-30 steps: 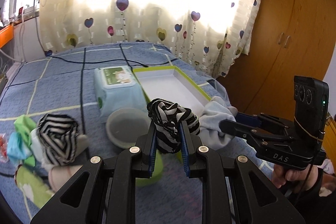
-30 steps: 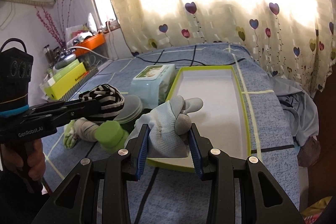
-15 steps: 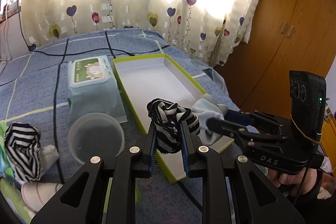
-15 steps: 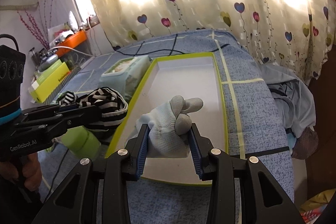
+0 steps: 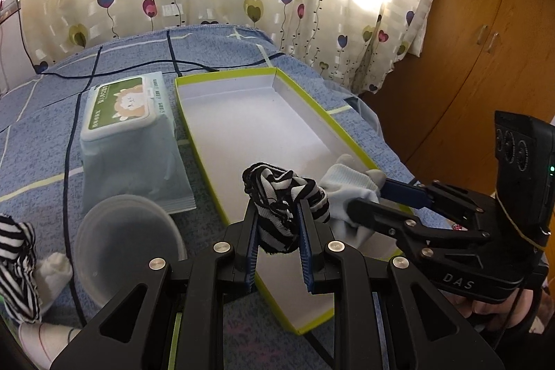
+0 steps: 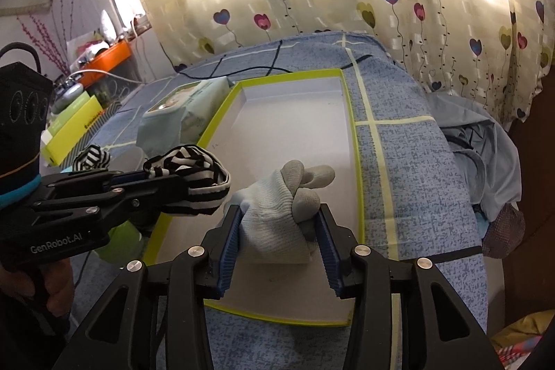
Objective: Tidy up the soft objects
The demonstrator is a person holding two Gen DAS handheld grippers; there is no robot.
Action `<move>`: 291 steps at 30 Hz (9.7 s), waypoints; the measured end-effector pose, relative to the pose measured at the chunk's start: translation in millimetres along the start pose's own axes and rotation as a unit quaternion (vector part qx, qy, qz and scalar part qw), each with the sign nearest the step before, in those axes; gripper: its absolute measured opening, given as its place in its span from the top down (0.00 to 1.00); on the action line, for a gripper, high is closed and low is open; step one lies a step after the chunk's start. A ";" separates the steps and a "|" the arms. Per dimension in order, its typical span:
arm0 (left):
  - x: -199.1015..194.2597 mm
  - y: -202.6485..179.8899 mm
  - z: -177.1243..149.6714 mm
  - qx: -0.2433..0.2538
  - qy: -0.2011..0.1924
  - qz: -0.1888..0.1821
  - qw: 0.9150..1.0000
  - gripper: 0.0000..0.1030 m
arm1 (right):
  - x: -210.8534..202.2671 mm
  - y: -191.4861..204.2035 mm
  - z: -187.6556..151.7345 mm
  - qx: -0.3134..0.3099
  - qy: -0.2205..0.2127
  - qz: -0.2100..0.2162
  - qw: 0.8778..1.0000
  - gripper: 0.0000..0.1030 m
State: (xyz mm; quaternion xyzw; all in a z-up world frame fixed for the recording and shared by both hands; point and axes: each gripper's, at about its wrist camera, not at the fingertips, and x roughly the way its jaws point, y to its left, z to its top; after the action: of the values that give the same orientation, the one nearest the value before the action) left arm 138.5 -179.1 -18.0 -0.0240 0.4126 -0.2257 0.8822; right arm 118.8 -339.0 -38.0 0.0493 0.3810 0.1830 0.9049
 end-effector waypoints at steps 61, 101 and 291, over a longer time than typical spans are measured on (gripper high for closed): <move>-62.7 -31.5 -61.7 0.049 0.014 -0.095 0.994 0.58 | -70.7 26.6 -27.5 -0.019 -0.037 -0.053 0.998 0.37; -152.9 84.1 -88.3 -0.101 -0.137 0.068 0.983 0.58 | -56.1 144.8 -14.9 -0.120 -0.055 0.044 0.990 0.29; -120.0 24.7 -5.9 -0.051 -0.135 0.042 0.989 0.76 | -52.9 53.8 15.6 -0.032 -0.103 0.008 0.994 0.88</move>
State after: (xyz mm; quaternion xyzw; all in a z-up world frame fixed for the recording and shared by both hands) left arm 76.5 -106.0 58.5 -0.0823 0.3015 -0.1618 0.9360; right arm 80.0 -307.8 20.8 0.0413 0.2795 0.1961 0.9390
